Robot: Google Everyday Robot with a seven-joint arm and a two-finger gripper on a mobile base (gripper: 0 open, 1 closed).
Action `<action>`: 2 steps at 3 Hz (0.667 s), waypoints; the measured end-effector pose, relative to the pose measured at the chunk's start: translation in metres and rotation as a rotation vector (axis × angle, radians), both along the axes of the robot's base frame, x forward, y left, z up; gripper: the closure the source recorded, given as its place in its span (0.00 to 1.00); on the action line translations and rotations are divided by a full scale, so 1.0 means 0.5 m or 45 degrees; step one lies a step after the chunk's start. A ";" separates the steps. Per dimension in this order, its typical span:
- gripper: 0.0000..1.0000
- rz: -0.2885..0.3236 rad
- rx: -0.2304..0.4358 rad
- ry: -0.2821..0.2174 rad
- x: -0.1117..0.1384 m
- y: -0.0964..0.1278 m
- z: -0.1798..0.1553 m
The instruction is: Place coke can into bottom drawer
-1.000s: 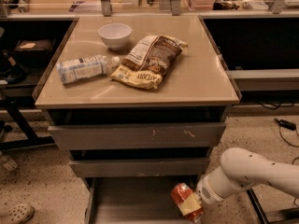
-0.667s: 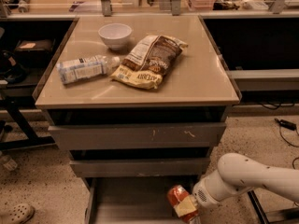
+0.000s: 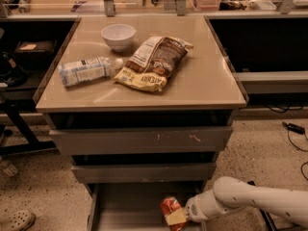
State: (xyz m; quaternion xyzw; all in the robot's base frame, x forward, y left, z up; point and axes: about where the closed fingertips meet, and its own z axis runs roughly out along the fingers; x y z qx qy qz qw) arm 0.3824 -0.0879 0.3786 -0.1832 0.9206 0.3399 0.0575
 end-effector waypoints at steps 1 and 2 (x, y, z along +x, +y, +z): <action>1.00 -0.002 0.030 0.049 -0.023 0.016 -0.036; 1.00 0.000 0.031 0.051 -0.024 0.018 -0.038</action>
Offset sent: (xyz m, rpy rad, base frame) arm -0.0152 0.0129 -0.0244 0.0273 0.0478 0.0081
